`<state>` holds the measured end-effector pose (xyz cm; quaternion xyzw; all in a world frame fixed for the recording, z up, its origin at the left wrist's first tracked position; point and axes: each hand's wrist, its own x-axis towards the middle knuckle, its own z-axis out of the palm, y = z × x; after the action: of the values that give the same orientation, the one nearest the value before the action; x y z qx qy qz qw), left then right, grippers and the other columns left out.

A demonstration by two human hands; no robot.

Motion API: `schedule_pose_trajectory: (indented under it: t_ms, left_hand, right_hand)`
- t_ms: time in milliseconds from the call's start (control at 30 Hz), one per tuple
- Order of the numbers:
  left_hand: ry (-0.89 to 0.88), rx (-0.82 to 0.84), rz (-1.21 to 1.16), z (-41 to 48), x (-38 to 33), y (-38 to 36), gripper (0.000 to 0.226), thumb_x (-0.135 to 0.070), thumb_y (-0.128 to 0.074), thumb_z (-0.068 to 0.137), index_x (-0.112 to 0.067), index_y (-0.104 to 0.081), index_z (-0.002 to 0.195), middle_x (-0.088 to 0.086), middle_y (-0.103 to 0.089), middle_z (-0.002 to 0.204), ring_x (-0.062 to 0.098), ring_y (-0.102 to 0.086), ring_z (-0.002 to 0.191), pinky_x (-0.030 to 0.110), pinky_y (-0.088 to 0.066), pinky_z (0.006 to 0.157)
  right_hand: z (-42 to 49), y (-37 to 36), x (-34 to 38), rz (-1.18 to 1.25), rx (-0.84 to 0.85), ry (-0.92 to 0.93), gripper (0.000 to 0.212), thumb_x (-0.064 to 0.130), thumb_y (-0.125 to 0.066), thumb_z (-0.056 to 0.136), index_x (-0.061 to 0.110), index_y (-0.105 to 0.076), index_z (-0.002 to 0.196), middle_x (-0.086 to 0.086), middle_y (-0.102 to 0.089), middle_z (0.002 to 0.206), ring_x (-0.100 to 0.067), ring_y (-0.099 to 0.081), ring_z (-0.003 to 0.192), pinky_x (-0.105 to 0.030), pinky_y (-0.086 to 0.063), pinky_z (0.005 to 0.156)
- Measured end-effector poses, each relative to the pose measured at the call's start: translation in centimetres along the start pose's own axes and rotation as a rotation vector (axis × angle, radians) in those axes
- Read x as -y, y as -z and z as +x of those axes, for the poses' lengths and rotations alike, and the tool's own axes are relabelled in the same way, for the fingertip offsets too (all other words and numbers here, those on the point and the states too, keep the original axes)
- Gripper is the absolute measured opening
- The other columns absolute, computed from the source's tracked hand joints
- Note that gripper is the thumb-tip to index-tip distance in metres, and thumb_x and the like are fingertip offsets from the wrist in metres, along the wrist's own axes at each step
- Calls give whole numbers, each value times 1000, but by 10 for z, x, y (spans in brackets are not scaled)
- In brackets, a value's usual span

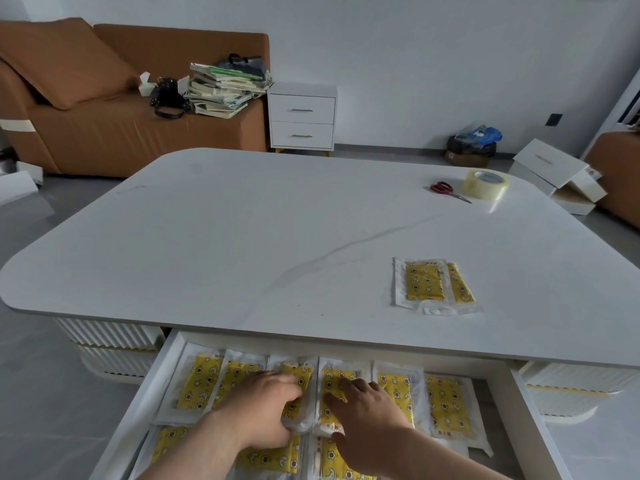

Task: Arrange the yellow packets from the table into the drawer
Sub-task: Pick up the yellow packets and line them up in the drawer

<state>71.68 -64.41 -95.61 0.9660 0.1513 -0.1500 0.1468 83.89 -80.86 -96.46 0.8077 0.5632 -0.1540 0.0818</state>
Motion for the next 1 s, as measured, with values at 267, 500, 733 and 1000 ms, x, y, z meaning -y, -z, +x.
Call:
schedule_pose_trajectory:
  t_ms: [267, 500, 733, 1000]
  left_hand:
    - [72, -124, -19, 1, 13, -4, 58, -33, -56, 95, -33, -33, 148, -13, -16, 161, 14, -15, 148, 31, 0, 118]
    - [87, -87, -1, 5, 15, -8, 56, -36, -55, 95, -34, -35, 147, -10, -23, 160, 12, -19, 147, 37, -3, 121]
    - [77, -110, -40, 4, 10, -3, 62, -40, -54, 95, -38, -25, 150, -11, -11, 162, 13, -9, 149, 33, 5, 118]
    - [40, -6, -1, 7, 12, -8, 58, -34, -52, 97, -41, -26, 148, -13, -3, 161, 13, -2, 150, 39, 10, 117]
  right_hand:
    - [3, -3, -13, 205, -70, -154, 54, 44, -45, 98, 30, -33, 149, 6, -27, 160, -18, -20, 148, -39, -15, 120]
    - [5, -8, -15, 162, -64, -163, 53, 52, -42, 97, 33, -37, 147, 7, -34, 155, -19, -29, 142, -37, -23, 117]
    - [5, -6, -19, 178, -60, -164, 59, 51, -33, 100, 31, -21, 154, 5, -7, 165, -20, -5, 152, -39, -5, 121]
    - [5, -13, -24, 122, 27, -81, 57, 39, -30, 104, 33, -7, 155, 7, 6, 164, -16, 8, 151, -43, 12, 117]
